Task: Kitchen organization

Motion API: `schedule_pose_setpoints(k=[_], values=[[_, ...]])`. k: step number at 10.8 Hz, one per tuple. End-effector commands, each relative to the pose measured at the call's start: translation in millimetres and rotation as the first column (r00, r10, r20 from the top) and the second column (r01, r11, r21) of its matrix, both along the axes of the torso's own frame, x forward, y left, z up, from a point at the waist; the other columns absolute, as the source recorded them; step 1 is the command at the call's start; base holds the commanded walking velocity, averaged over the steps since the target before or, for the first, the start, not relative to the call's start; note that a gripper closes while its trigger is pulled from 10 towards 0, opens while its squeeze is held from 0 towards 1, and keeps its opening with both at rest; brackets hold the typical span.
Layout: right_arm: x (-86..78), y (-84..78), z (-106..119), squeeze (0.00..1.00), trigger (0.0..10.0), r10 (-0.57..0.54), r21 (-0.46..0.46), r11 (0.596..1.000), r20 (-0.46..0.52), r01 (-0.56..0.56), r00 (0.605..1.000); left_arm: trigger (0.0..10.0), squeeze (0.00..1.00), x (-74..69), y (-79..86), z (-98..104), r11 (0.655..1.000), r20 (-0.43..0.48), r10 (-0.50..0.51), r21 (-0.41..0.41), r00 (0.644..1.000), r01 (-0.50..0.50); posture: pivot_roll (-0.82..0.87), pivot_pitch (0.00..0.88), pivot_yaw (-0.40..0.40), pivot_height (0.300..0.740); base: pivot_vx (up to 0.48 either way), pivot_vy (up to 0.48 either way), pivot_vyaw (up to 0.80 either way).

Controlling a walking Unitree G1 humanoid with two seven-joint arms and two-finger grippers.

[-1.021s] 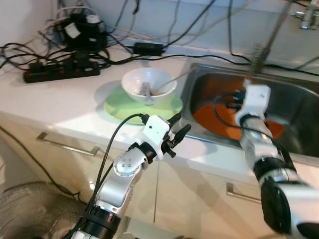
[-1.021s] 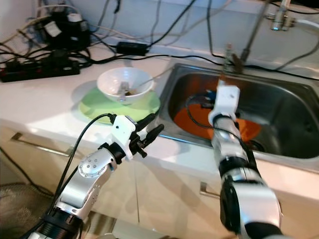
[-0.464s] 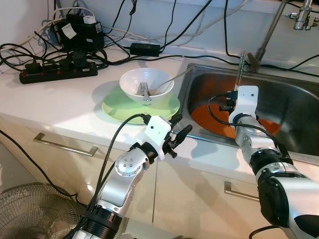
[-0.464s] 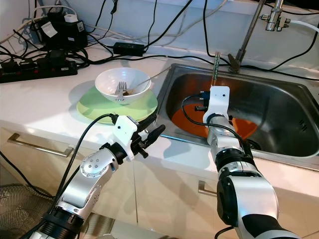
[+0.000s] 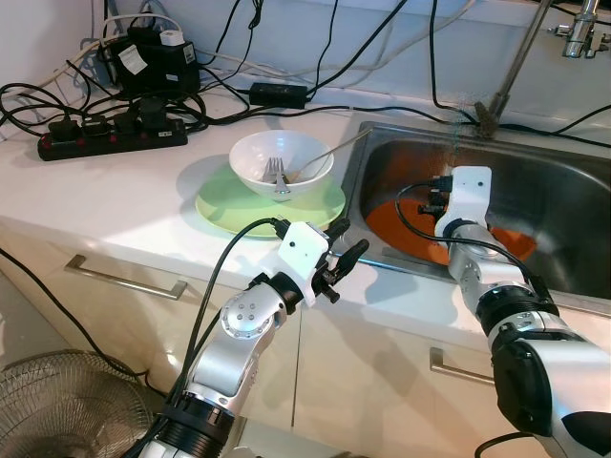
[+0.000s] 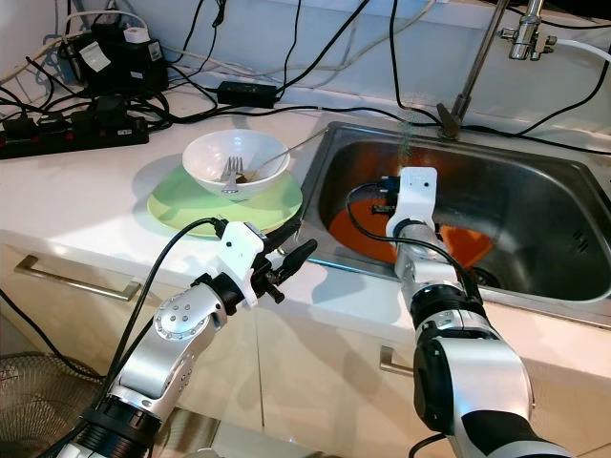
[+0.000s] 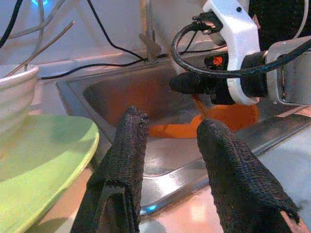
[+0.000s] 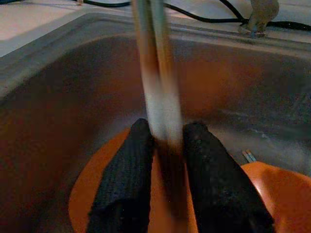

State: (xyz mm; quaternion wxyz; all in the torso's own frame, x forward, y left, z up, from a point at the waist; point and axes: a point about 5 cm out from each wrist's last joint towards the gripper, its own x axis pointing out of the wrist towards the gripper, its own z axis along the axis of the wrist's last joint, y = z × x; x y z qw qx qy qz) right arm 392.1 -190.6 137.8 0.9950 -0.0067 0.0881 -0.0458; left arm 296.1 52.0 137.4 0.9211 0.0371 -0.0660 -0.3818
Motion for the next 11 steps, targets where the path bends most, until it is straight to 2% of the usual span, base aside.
schedule_pose_setpoints(k=[1, 2, 4, 5, 6, 8, 9, 10, 11], values=[[4.0, 1.1, 8.8, 0.74, 10.0, 0.002, 0.013, 1.000, 0.014, -0.002, 1.000, 10.0, 0.00, -0.3, -1.2, 1.7, 1.000, 0.003, -0.012, 0.022, 1.000, 0.012, 0.24, 0.028, -0.043, 0.725, 0.000, 0.000, 0.00], [4.2, 1.4, 9.2, 0.74, 10.0, 0.002, 0.014, 1.000, 0.016, -0.003, 1.000, 10.0, 0.00, 0.0, -0.8, 9.5, 1.000, 0.020, -0.013, 0.006, 1.000, 0.013, 0.24, 0.028, -0.044, 0.725, 0.000, 0.000, 0.00], [4.2, 2.2, 9.0, 0.73, 10.0, 0.004, 0.014, 1.000, 0.016, -0.004, 1.000, 10.0, 0.00, -0.5, -2.3, 12.8, 1.000, 0.028, -0.019, 0.001, 0.999, 0.019, 0.24, 0.030, -0.044, 0.725, 0.000, 0.000, 0.00], [4.2, 2.2, 9.1, 0.65, 10.0, 0.002, 0.011, 1.000, 0.016, -0.002, 1.000, 10.0, 0.00, -0.4, -3.1, 14.6, 1.000, 0.032, -0.021, 0.001, 0.999, 0.021, 0.24, 0.034, -0.044, 0.725, 0.000, 0.000, 0.00], [4.6, 0.5, 12.2, 0.00, 10.0, -0.006, -0.006, 1.000, 0.039, 0.006, 0.999, 10.0, 0.00, 0.7, -2.8, 19.9, 1.000, 0.043, -0.019, -0.004, 0.999, 0.019, 0.24, 0.038, -0.044, 0.725, 0.000, 0.000, 0.00], [8.0, -0.1, 30.8, 0.00, 10.0, -0.011, -0.015, 1.000, 0.157, 0.013, 0.988, 10.0, 0.00, 2.0, -1.7, 38.0, 1.000, 0.118, -0.008, 0.006, 0.993, 0.007, 0.24, 0.044, -0.044, 0.725, 0.000, 0.000, 0.00], [9.0, 1.8, 38.9, 0.00, 10.0, 0.000, -0.015, 1.000, 0.209, 0.003, 0.978, 10.0, 0.00, 1.2, -0.4, 54.2, 0.999, 0.221, 0.009, 0.038, 0.975, -0.018, 0.24, 0.047, -0.043, 0.725, 0.000, 0.000, 0.00], [8.6, 1.6, 40.2, 0.00, 10.0, -0.008, -0.006, 1.000, 0.227, 0.010, 0.974, 10.0, 0.00, -1.3, 0.6, 67.9, 0.990, 0.351, 0.005, 0.133, 0.936, -0.055, 0.25, 0.049, -0.048, 0.725, 0.000, 0.000, 0.00], [8.3, 1.5, 40.2, 0.00, 10.0, -0.016, -0.001, 1.000, 0.235, 0.017, 0.972, 10.0, 0.00, -1.5, 2.8, 73.2, 0.985, 0.390, 0.019, 0.153, 0.921, -0.085, 0.25, 0.052, -0.049, 0.725, 0.000, 0.000, 0.00]])
